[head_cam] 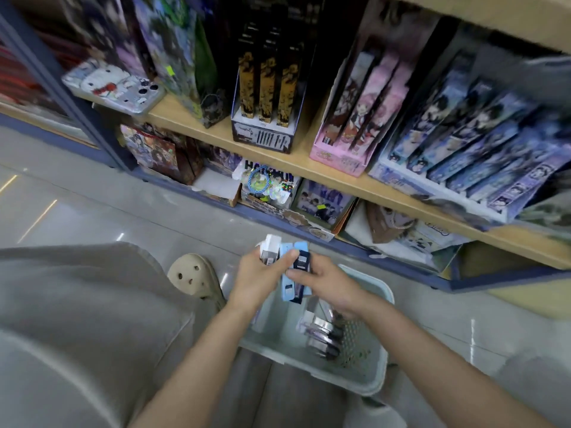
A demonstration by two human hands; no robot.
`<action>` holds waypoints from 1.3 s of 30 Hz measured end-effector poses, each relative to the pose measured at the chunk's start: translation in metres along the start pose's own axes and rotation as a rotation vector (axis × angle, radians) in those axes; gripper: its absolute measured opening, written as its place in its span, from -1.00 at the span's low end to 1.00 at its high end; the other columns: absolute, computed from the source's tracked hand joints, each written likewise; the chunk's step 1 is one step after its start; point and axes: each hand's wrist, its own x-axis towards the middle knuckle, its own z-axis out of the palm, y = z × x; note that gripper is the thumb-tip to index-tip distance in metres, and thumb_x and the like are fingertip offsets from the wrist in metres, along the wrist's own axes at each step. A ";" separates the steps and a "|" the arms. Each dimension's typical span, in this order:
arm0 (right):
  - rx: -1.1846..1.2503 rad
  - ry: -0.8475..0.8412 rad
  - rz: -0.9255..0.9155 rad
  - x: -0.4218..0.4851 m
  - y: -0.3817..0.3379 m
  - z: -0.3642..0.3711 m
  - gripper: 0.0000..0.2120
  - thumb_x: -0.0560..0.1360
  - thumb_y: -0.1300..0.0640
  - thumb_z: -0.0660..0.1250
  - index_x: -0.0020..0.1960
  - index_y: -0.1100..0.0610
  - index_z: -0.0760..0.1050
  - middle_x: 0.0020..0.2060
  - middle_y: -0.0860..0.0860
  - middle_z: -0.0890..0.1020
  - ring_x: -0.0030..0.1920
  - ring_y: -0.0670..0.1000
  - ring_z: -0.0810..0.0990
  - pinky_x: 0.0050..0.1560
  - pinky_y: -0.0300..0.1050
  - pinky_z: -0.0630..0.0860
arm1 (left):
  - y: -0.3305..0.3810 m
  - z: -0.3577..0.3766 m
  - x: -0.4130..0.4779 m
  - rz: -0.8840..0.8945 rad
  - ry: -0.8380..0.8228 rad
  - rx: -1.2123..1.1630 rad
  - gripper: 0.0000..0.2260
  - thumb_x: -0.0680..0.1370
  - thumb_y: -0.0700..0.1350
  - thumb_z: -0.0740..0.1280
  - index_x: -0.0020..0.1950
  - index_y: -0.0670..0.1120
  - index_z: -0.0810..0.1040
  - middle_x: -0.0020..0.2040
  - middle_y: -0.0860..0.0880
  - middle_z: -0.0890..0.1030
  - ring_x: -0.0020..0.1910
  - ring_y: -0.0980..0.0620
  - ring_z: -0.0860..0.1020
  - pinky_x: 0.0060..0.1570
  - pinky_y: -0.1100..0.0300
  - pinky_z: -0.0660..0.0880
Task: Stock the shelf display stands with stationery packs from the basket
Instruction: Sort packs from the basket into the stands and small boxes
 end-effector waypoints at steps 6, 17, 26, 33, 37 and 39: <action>0.159 0.168 -0.044 -0.039 -0.031 0.003 -0.91 0.57 0.23 0.25 0.07 0.13 0.42 0.06 0.14 0.59 0.01 0.09 0.60 0.11 0.04 0.53 | 0.042 -0.001 -0.030 -0.015 0.108 -0.252 -0.81 0.57 -0.14 0.31 -0.19 -0.21 0.55 -0.51 0.06 0.55 -0.57 0.13 0.48 -0.58 0.39 0.34; 0.058 0.202 -0.179 -0.091 -0.091 0.003 -0.79 0.61 0.19 0.16 0.21 0.22 0.37 -0.14 0.08 0.62 -0.22 0.00 0.62 -0.14 -0.14 0.59 | 0.093 -0.009 -0.067 -0.029 -0.174 -0.319 -0.82 0.51 -0.06 0.38 -0.09 -0.17 0.53 -0.39 -0.10 0.53 -0.59 0.13 0.43 -0.47 0.30 0.38; -0.242 0.352 -0.294 -0.099 -0.139 0.009 -0.84 0.65 0.13 0.02 0.17 0.02 0.33 -0.38 0.03 0.56 -0.48 -0.08 0.53 -0.34 -0.08 0.57 | 0.138 -0.007 -0.069 0.062 -0.157 -0.302 -0.88 0.49 -0.20 0.42 -0.24 -0.16 0.54 -0.50 -0.04 0.51 -0.58 0.09 0.37 -0.48 0.27 0.35; -0.063 0.581 -0.246 -0.116 -0.198 -0.032 -0.62 0.66 0.12 -0.05 0.06 0.33 0.46 -0.39 0.13 0.38 -0.54 -0.05 0.26 -0.57 -0.27 0.23 | 0.194 -0.019 -0.058 0.145 -0.148 -0.450 -0.92 0.52 -0.19 0.39 -0.11 -0.19 0.52 -0.56 0.03 0.46 -0.64 0.16 0.35 -0.59 0.35 0.32; -0.022 0.565 -0.299 -0.131 -0.231 -0.055 -0.61 0.67 0.06 -0.04 0.08 0.31 0.44 -0.42 0.00 0.32 -0.52 -0.11 0.11 -0.52 -0.28 0.05 | 0.221 -0.026 -0.047 0.208 -0.155 -0.473 -0.92 0.52 -0.18 0.39 -0.09 -0.17 0.52 -0.57 0.02 0.44 -0.64 0.15 0.35 -0.58 0.35 0.33; -0.023 0.512 -0.380 -0.140 -0.246 -0.058 -0.65 0.66 0.01 -0.02 -0.03 0.23 0.40 -0.57 -0.13 0.40 -0.57 -0.15 0.20 -0.55 -0.36 0.17 | 0.231 -0.026 -0.041 0.244 -0.140 -0.458 -0.90 0.51 -0.17 0.40 -0.10 -0.17 0.53 -0.55 0.01 0.45 -0.62 0.14 0.35 -0.55 0.31 0.35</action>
